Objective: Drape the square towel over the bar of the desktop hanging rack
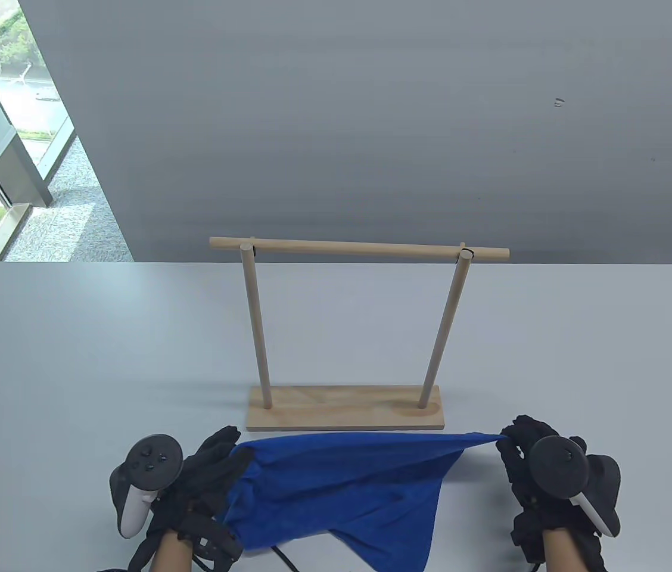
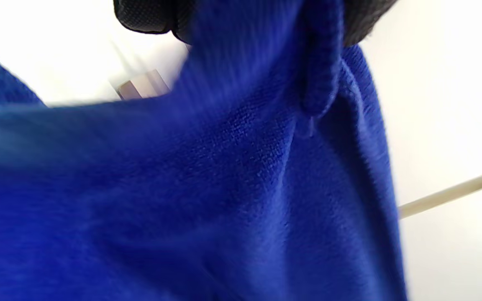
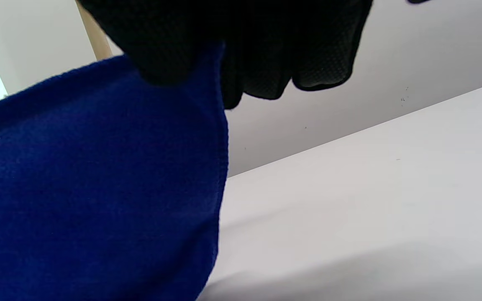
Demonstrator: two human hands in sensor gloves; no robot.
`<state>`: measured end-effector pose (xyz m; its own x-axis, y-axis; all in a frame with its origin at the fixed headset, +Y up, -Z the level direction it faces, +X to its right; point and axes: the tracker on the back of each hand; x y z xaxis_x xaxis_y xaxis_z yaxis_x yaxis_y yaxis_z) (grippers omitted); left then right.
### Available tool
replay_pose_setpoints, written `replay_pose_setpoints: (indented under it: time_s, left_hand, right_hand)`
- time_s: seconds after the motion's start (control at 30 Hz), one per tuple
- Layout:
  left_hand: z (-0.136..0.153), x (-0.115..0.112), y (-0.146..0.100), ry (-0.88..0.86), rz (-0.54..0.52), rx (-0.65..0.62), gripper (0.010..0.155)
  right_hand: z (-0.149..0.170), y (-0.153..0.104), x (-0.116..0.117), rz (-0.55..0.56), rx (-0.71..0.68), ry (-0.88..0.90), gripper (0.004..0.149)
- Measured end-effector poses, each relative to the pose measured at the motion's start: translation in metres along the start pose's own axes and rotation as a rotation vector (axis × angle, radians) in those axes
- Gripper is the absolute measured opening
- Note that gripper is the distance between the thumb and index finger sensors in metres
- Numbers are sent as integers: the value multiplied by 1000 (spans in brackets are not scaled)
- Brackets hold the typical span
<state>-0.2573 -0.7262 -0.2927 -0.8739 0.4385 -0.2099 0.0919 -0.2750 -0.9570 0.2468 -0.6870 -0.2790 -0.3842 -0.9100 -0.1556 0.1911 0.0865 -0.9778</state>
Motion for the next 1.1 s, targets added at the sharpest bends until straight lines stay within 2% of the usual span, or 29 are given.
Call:
replay_pose_setpoints:
  time_s: [0.07,0.1,0.17,0.2,0.27,0.33,0.43,0.5,0.57,0.63,0.7,0.77,0.9,0.97,1.03,1.1]
  left_hand:
    - [4,-4,2,43,72,104,43]
    - [5,-6,3,105,69,163,45]
    - [6,-10,2,336,0,324,59]
    - [5,-10,1,421,-61,355,59]
    - [-1,-7,0,548,-174,325,62]
    - [-6,-8,-2,534,-239,252,59]
    - [-15,-17,-2,532,-177,28,56]
    - [-21,-28,-1,627,-102,-32,54]
    - [-24,-42,0,759,-82,-21,59]
    - [-26,-59,2,897,-103,7,69]
    - [-26,-80,7,1072,-80,40,81]
    - [-27,-96,11,1220,-54,93,84]
    - [-25,-113,19,1443,37,210,76]
    - [-26,-110,19,1413,36,199,71]
    - [-26,-104,18,1351,13,186,56]
    - [-25,-96,17,1324,5,195,48]
  right_hand:
    - [-1,0,1,-9,3,-20,39]
    - [0,1,2,-19,2,-25,39]
    - [1,2,5,-70,17,-42,39]
    - [2,3,6,-85,25,-48,39]
    - [5,5,8,-117,44,-58,40]
    - [7,6,9,-127,53,-53,40]
    - [7,6,9,-130,52,-54,40]
    - [6,6,9,-129,48,-60,40]
    - [5,5,9,-128,42,-65,40]
    - [4,5,10,-124,38,-66,40]
    - [4,5,10,-121,37,-66,39]
    - [5,5,10,-117,37,-64,40]
    - [5,6,10,-113,40,-59,40]
    - [6,6,9,-110,44,-58,40]
    - [7,5,8,-99,50,-55,39]
    - [8,5,7,-81,61,-51,39]
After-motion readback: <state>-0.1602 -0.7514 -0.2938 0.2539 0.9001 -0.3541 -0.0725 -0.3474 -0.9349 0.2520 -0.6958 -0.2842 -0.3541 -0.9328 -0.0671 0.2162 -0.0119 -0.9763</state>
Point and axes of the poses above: the tracker on the back of each hand, its own z axis roughly to the little-finger side, its own y axis roughly from the wrist to the fingertips, x = y × z, and after that the axes turned 9 degrees about x, right-handed
